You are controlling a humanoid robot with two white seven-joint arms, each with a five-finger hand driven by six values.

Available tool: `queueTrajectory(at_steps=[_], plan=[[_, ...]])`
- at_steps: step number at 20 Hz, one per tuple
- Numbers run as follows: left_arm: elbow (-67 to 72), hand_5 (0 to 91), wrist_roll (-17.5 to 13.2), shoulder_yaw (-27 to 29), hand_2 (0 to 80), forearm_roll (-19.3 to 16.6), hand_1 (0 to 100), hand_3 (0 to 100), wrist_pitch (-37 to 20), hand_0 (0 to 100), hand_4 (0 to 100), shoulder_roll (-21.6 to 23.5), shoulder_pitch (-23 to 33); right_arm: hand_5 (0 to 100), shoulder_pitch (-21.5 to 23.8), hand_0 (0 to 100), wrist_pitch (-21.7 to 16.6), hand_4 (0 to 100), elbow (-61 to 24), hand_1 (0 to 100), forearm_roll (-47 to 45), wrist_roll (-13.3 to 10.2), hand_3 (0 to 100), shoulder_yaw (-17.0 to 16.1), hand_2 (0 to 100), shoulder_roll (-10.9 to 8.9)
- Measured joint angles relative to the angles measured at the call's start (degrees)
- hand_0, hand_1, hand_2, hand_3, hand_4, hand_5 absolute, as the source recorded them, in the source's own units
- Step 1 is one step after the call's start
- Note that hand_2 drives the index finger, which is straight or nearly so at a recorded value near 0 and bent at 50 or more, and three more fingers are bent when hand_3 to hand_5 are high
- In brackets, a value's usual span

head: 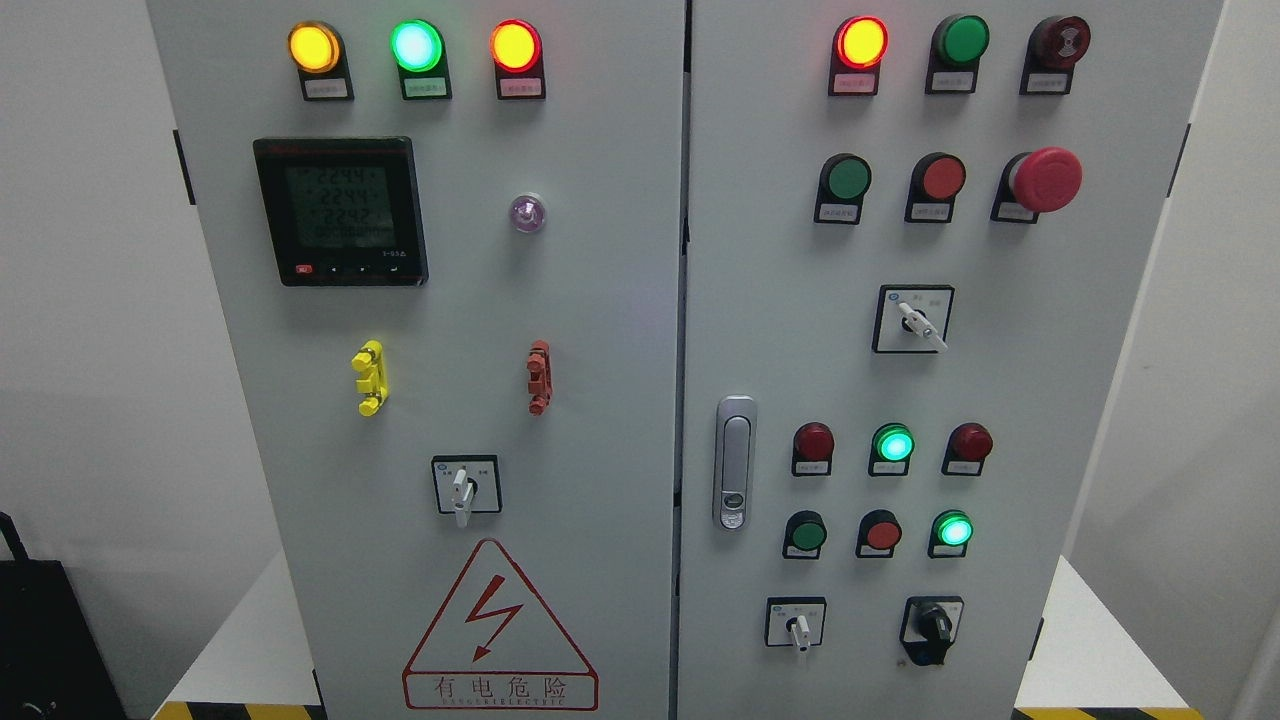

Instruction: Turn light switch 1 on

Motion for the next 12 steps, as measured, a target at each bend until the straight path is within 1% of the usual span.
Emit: queueTrajectory(at_steps=[12], plan=[[0.1,0.0,0.0,-0.3,0.0,0.0,0,0,0.0,1,0,0.0,0.0,0,0.0,5,0.0,0,0.0,0,0.0,0.0,0,0.0,0,0.0]])
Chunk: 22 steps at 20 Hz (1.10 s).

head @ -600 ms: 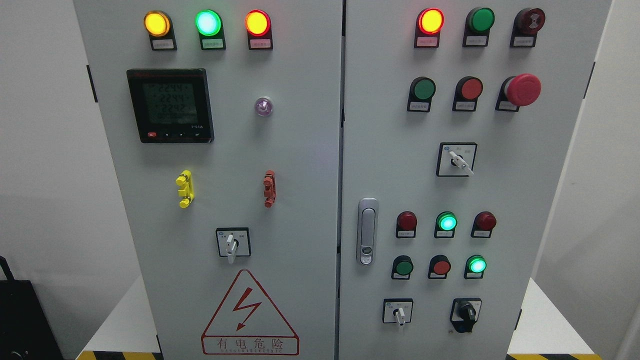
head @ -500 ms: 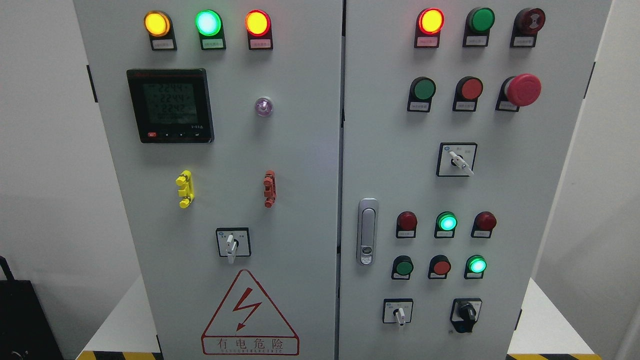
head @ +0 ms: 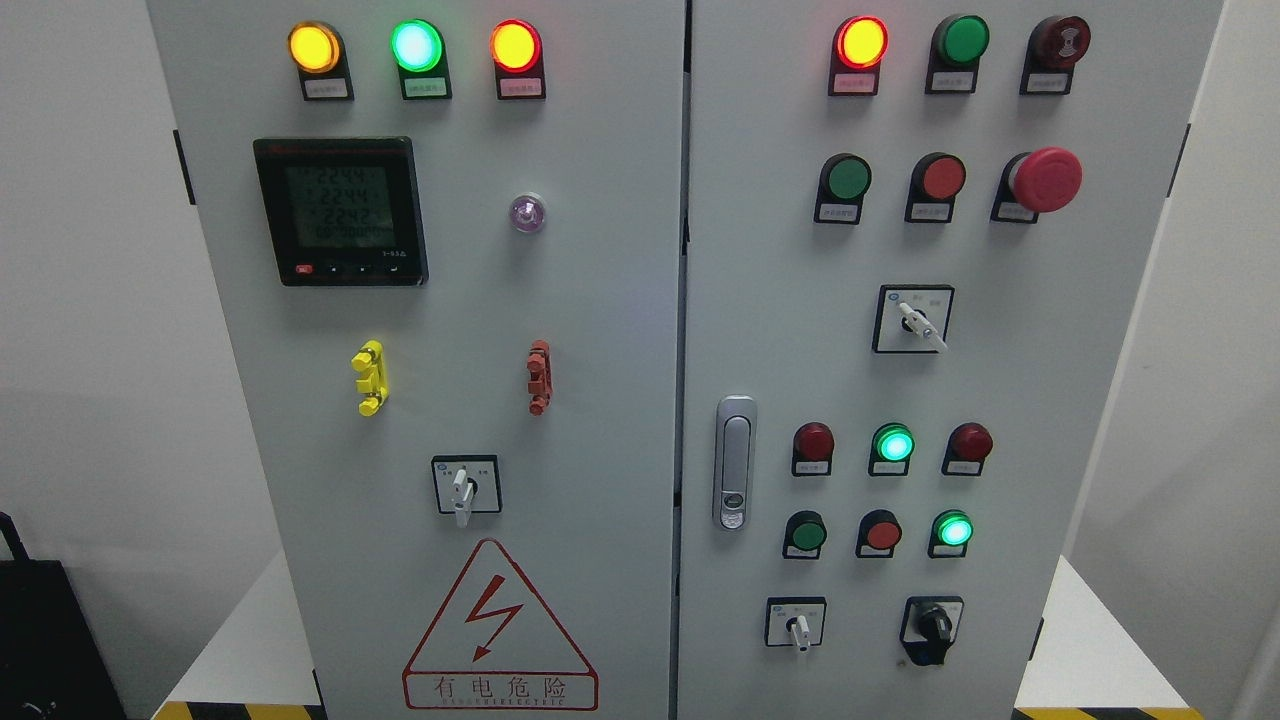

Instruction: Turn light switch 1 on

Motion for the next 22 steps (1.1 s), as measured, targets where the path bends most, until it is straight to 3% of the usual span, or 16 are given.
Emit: queueTrajectory(at_steps=[4,10,14,19,22], plan=[[-1.5,0.0,0.0,-0.1,0.0,0.0,0,0,0.0,1,0,0.0,0.7,0,0.0,5,0.0,0,0.0,0,0.0,0.0,0,0.0,0,0.0],[-8.1,0.0,0.3,-2.0,0.0,0.1,0,3,-0.3,2,14,0.5,3.5,0,0.0,5,0.0,0,0.0,0,0.0,0.0,0,0.0,0,0.0],[-16.6,0.0,-0.1,-3.2,0.0,0.0,0,16,-0.5,7,28,1.6,6.7,0,0.0,5,0.0,0,0.0,0,0.0,0.0,0,0.0,0,0.0],[-28.7,1.2,-0.3,-4.0,5.9,-0.4,5,27,-10.8,16,41,2.8,9.3,0,0.0,5,0.0,0,0.0,0,0.0,0.0,0,0.0,0,0.0],[-37.1,10.9,-0.4,-4.1,14.0,-1.4,7,35,-14.9,18,49,3.3,10.8,0,0.0,5,0.0,0,0.0,0,0.0,0.0,0,0.0,0,0.0]])
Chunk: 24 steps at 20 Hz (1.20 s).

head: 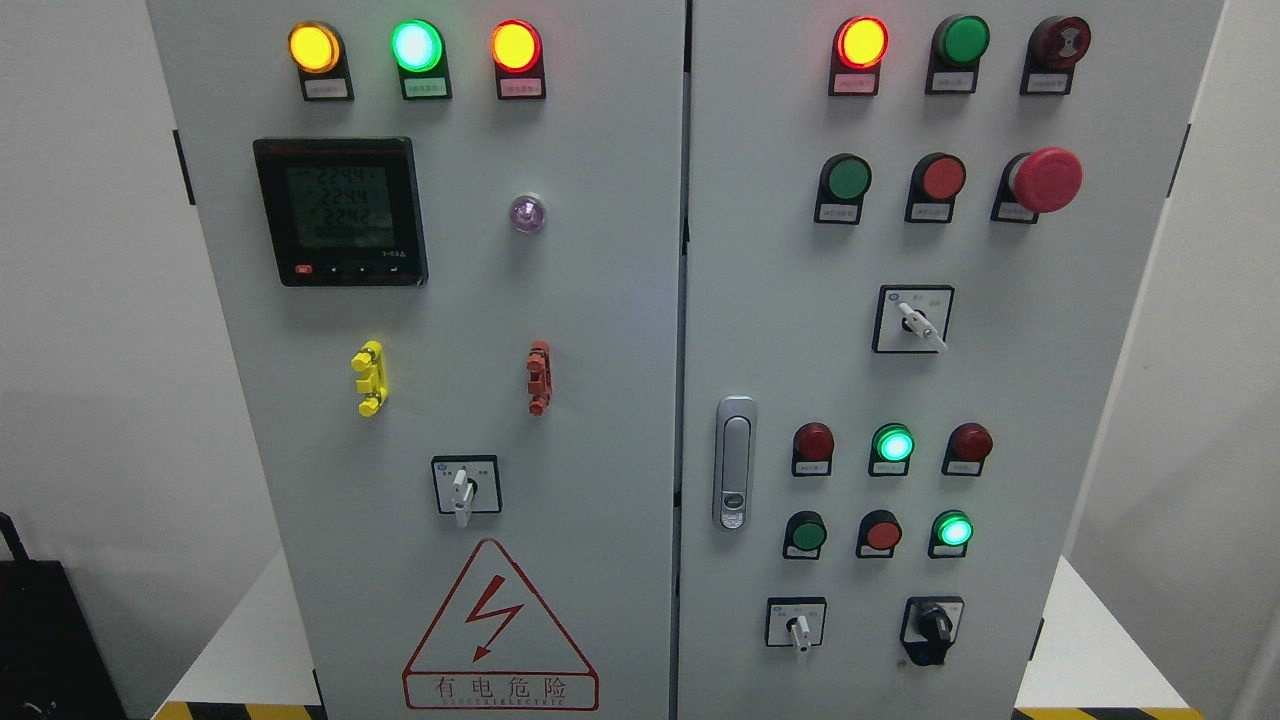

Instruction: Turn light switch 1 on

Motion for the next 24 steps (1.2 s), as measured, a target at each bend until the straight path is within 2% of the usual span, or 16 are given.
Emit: queueTrajectory(at_steps=[4,9,15,19,22,24], plan=[[-13.5,24.5,-0.1,-0.6,22.8,-1.0,14,46,-1.3,21,59,0.5,2.5,0,0.0,5,0.0,0,0.0,0,0.0,0.0,0,0.0,0,0.0],[-30.2,44.1,0.0,-0.7,37.0,-2.4,24,60,-1.6,33,72,1.6,4.5,0,0.0,5,0.0,0,0.0,0,0.0,0.0,0,0.0,0,0.0],[-47.7,48.3,0.3,-0.9,40.0,-5.3,28,63,1.5,40,74,1.9,4.6,0,0.0,5,0.0,0,0.0,0,0.0,0.0,0,0.0,0,0.0],[-55.5,51.5,1.9,-1.2,42.3,-8.0,31,66,2.6,41,76,1.7,1.6,0,0.0,5,0.0,0,0.0,0,0.0,0.0,0,0.0,0,0.0],[-59.8,54.9,3.0,-1.3,42.9,-9.1,32,70,5.5,42,77,1.1,-0.6,0,0.0,5,0.0,0,0.0,0,0.0,0.0,0,0.0,0,0.0],[-62.0,60.4,4.4,-1.4,44.1,-9.6,33,72,7.3,43,79,0.6,-2.2,0,0.0,5,0.0,0,0.0,0,0.0,0.0,0,0.0,0,0.0]])
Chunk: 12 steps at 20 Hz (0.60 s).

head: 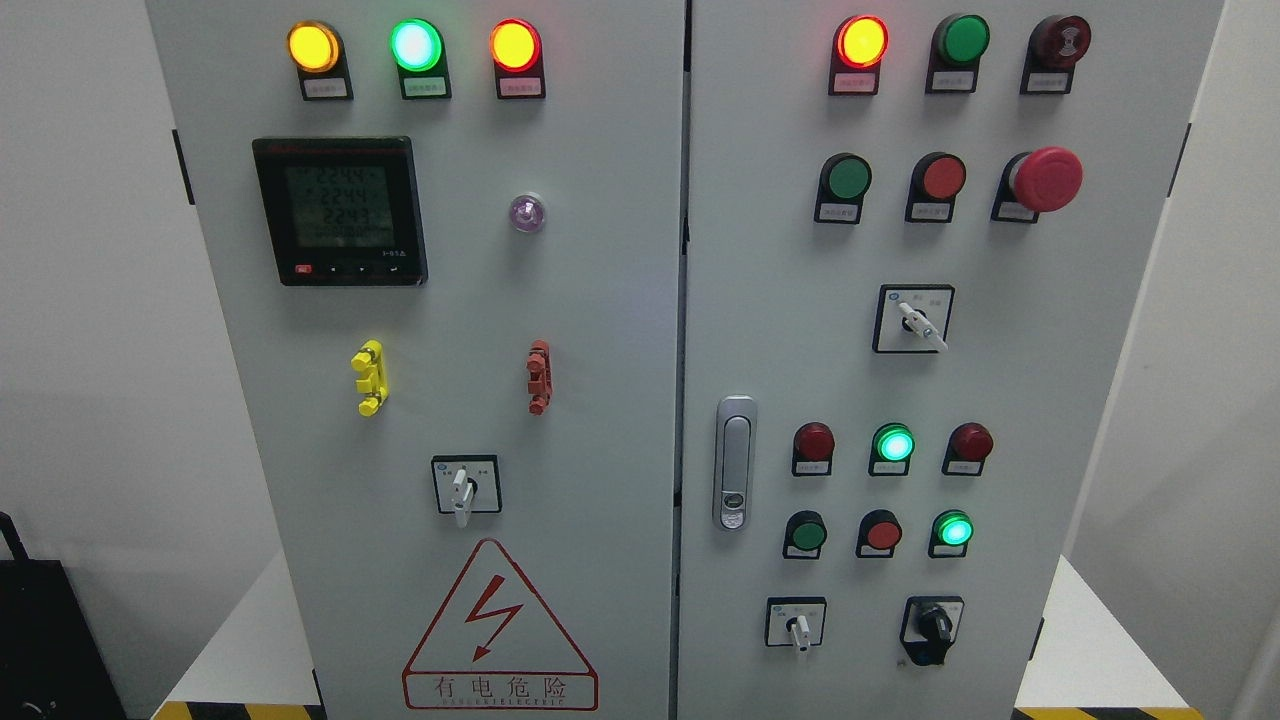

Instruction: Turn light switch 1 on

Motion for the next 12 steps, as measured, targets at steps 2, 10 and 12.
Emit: queueTrajectory(at_steps=[2,10,12], plan=[[-1.9,62.7,1.0,-0.2,45.0,-0.5,34,72,1.5,43,80,-0.5,-1.5,0,0.0,5,0.0,0,0.0,0,0.0,0.0,0,0.0,0,0.0],[-6.7,69.8,2.7,-2.8,45.7,-2.5,32,76,5.3,45,83,-2.2,-6.5,0,0.0,5,0.0,0,0.0,0,0.0,0.0,0,0.0,0,0.0],[-7.5,70.6,2.9,-3.4,45.8,-2.6,30,77,5.4,46,83,-2.5,-7.5,0,0.0,5,0.0,0,0.0,0,0.0,0.0,0,0.0,0,0.0]])
